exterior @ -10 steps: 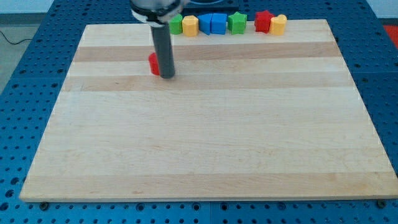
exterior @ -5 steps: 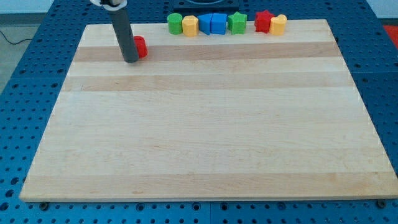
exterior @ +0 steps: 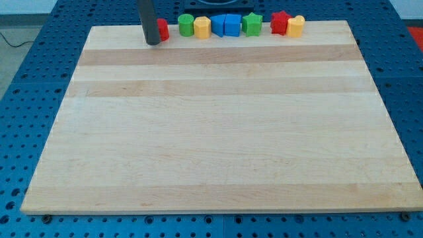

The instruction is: Push the red circle into green circle

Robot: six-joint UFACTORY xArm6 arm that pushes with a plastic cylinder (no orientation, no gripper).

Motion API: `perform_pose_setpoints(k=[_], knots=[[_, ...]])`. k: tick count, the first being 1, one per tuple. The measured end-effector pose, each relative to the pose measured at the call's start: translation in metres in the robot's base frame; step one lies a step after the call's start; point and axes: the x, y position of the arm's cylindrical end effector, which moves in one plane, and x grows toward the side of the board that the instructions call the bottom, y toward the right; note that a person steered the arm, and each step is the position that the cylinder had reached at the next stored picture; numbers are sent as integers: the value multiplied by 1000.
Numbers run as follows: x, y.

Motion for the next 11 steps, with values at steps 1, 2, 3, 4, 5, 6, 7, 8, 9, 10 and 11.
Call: perform_pose_setpoints(k=[1, 2, 3, 4, 5, 6, 7, 8, 9, 10, 11], knots=[[-8, 3], [-3, -7], [-6, -45], [-28, -67], [-41, -65], [-41, -46], [-41, -30], [-41, -19], [-41, 2], [-41, 13], [-35, 5]])
